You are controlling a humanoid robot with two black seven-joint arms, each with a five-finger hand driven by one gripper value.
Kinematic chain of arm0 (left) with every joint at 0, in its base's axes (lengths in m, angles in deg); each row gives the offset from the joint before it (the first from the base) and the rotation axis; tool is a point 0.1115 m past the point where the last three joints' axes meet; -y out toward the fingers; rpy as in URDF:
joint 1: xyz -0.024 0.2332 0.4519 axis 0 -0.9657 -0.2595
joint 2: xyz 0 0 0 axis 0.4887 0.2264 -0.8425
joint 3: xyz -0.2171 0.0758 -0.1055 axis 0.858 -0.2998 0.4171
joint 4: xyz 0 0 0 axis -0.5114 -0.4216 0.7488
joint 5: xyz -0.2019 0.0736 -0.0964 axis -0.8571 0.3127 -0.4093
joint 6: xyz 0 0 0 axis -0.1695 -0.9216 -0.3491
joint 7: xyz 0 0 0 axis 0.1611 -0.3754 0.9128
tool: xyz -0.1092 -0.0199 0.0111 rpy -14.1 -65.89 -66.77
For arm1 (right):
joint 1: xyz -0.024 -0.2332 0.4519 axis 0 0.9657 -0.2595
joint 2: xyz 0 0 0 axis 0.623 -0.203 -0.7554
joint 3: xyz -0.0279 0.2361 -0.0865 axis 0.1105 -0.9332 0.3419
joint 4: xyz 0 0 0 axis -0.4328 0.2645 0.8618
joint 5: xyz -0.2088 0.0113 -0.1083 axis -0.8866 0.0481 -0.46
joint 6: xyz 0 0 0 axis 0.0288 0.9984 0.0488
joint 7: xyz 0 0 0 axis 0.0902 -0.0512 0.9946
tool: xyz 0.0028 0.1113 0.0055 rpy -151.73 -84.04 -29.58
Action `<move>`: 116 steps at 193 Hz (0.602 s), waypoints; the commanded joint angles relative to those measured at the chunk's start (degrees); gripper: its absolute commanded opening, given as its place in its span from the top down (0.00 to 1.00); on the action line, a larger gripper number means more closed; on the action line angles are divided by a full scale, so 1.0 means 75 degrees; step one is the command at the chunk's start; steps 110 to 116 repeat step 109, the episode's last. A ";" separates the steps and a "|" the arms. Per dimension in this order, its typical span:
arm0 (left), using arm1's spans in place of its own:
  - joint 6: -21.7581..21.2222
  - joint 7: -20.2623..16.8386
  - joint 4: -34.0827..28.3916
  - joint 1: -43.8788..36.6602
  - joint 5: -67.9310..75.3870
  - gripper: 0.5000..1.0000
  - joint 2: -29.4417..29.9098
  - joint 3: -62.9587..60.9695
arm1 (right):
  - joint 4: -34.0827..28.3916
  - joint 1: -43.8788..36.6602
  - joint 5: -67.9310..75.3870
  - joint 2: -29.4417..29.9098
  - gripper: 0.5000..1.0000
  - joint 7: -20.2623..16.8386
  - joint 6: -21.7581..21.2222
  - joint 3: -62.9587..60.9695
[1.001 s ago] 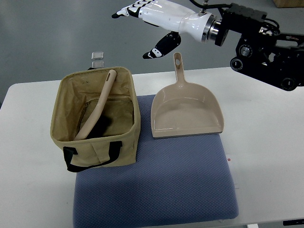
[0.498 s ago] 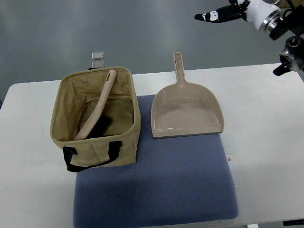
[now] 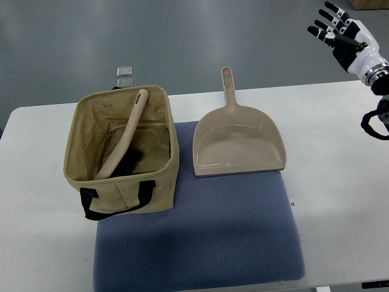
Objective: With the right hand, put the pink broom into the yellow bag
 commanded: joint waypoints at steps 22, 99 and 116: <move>0.0000 0.0000 0.0000 0.0002 0.0000 0.00 0.0000 0.0000 | 0.0273 0.0423 0.0019 0.0381 0.14 -0.0027 -0.0313 -0.0119; 0.0000 0.0000 0.0000 -0.0010 0.0000 0.00 0.0000 0.0000 | 0.0378 0.0821 -0.0005 0.0757 0.14 0.0031 -0.0301 -0.0107; 0.0000 0.0000 0.0000 0.0002 0.0000 0.00 0.0000 0.0000 | 0.0378 0.0868 0.0007 0.0792 0.14 0.0031 -0.0313 -0.0107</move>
